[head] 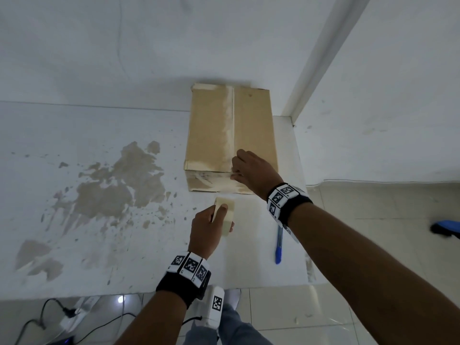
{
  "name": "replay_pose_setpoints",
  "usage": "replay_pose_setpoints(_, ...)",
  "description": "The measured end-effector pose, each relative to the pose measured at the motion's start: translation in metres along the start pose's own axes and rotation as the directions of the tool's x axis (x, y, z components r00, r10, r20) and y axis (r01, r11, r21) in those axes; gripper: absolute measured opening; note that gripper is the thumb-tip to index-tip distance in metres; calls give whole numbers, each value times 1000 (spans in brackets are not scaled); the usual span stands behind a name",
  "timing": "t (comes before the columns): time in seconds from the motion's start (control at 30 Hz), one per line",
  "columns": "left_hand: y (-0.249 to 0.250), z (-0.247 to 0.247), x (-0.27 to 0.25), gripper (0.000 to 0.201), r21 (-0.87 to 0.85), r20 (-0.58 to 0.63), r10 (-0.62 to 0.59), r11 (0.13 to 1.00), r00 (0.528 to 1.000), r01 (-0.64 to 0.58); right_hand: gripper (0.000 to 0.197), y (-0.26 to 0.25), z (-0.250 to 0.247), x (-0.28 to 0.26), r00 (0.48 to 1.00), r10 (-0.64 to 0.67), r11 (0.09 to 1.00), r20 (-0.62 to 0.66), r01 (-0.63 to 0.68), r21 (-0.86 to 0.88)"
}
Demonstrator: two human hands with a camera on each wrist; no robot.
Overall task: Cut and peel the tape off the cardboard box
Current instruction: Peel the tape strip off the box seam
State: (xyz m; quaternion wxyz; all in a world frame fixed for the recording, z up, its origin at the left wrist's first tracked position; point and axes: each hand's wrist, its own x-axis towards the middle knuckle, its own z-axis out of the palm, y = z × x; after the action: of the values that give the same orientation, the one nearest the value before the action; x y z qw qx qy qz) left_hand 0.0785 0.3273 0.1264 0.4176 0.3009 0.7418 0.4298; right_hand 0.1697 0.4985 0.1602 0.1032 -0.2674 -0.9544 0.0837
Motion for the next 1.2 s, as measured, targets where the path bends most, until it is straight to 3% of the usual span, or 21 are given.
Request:
replay_pose_setpoints(0.2, 7, 1, 5, 35, -5, -6, 10, 1000, 1000, -10, 33, -5, 2, 5, 995, 88, 996, 49, -87, -35)
replay_pose_setpoints(0.37, 11, 0, 4, 34, -7, -10, 12, 1000, 1000, -12, 32, 4, 5, -5, 996, 88, 975, -1, -86, 205)
replay_pose_setpoints(0.5, 9, -3, 3, 34, -6, -4, 4, 1000, 1000, -4, 32, 6, 6, -6, 988, 131, 954, -78, -105, 282)
replay_pose_setpoints(0.63, 3, -6, 7, 34, -11, -5, -9, 1000, 1000, 8, 33, 3, 9, -2, 987, 128, 961, -96, -100, 258)
replay_pose_setpoints(1.1, 15, -3, 6, 35, -28, -5, -19, 999, 1000, 19, 34, -7, -2, 10, 982, 158, 986, 106, -162, 35)
replay_pose_setpoints(1.2, 15, -4, 4, 36, -8, 0, -6, 1000, 1000, 6, 35, -8, -5, 8, 978, 170, 976, 121, -184, 114)
